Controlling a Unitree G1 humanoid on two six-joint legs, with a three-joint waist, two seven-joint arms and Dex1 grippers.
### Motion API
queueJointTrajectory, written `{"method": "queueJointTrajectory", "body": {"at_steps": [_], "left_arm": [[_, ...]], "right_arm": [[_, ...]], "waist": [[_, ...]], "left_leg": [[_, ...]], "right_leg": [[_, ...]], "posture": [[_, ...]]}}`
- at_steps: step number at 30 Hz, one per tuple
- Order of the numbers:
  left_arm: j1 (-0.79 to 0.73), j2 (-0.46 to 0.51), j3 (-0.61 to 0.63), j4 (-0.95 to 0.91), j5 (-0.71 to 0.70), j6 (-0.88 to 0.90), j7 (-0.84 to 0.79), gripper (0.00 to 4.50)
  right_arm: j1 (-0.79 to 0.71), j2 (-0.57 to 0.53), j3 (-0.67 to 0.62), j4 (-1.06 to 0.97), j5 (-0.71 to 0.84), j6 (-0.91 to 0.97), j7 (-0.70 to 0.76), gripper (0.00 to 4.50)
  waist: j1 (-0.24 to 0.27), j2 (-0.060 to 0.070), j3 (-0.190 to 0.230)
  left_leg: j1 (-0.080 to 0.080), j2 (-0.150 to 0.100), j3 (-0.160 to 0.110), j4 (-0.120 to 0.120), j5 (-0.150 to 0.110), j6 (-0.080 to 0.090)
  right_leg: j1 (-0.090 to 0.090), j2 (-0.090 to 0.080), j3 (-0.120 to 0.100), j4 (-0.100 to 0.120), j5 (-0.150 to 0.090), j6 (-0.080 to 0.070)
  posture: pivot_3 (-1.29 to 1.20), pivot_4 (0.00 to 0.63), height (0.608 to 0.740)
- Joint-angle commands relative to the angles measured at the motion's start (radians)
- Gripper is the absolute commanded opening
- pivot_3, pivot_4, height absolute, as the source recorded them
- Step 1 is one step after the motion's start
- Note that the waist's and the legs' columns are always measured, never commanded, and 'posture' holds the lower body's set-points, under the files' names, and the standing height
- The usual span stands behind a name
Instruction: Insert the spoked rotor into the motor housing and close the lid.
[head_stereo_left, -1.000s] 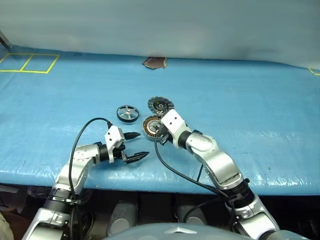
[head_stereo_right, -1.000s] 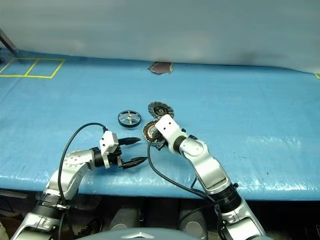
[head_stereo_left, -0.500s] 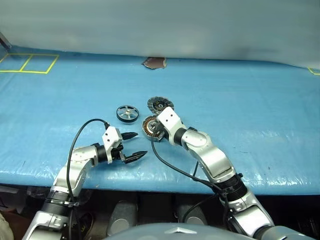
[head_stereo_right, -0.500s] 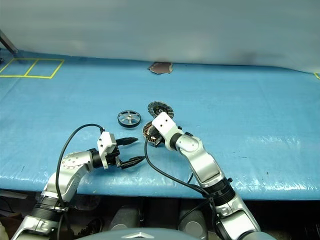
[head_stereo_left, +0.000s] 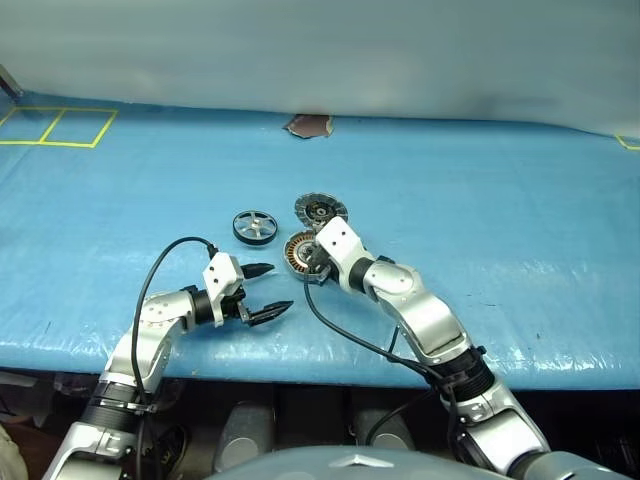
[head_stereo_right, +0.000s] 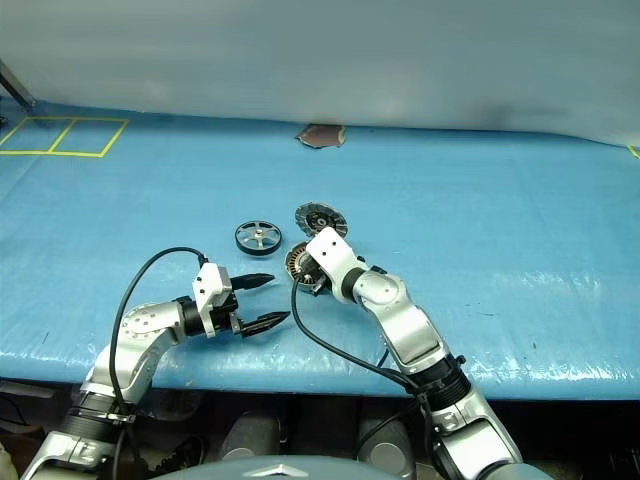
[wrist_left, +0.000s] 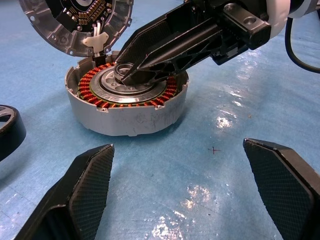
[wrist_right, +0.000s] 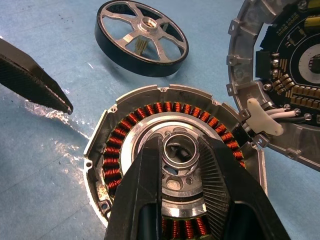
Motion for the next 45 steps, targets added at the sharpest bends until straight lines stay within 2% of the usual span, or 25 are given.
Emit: {"method": "queueJointTrajectory", "body": {"at_steps": [1,5,13,24,45], "left_arm": [[-0.008,0.007,0.017,-0.043,0.006,-0.018,0.005,4.50],[-0.008,0.006,0.017,-0.042,0.007,-0.020,0.010,4.50],[-0.007,0.002,0.017,-0.041,0.014,-0.025,0.014,4.50],[-0.004,0.000,0.019,-0.042,0.019,-0.026,0.019,4.50],[0.005,0.003,0.022,-0.046,0.023,-0.030,0.045,4.50]], "right_arm": [[0.000,0.002,0.001,-0.029,-0.005,-0.013,0.001,2.27],[-0.002,0.005,-0.003,-0.030,-0.011,-0.019,-0.004,3.53],[-0.002,0.028,-0.030,-0.040,0.003,-0.026,-0.013,3.53],[-0.011,0.048,-0.053,-0.028,0.027,-0.031,-0.016,0.04],[0.012,0.047,0.008,0.089,-0.024,-0.035,-0.026,0.04]], "waist": [[0.000,0.000,0.000],[-0.001,0.000,0.000],[-0.001,0.000,0.000],[0.000,0.000,0.000],[-0.001,0.000,0.000]], "left_leg": [[0.000,0.000,0.000,0.000,0.000,0.000],[0.000,0.000,0.000,0.000,0.000,0.000],[0.000,0.000,0.000,0.000,0.000,0.000],[0.000,0.000,0.000,0.000,0.000,0.000],[0.001,0.000,0.000,0.000,0.000,0.000]], "right_leg": [[0.000,0.000,0.000,0.000,0.000,0.000],[0.000,0.000,0.000,0.000,0.000,0.000],[0.000,0.000,0.000,0.000,0.000,0.000],[0.000,0.000,0.000,0.000,0.000,0.000],[0.001,0.000,0.000,0.000,0.000,0.000]], "posture": [[0.00,0.150,0.740],[0.00,0.150,0.740],[0.00,0.150,0.740],[0.00,0.150,0.740],[0.00,0.150,0.740]]}}
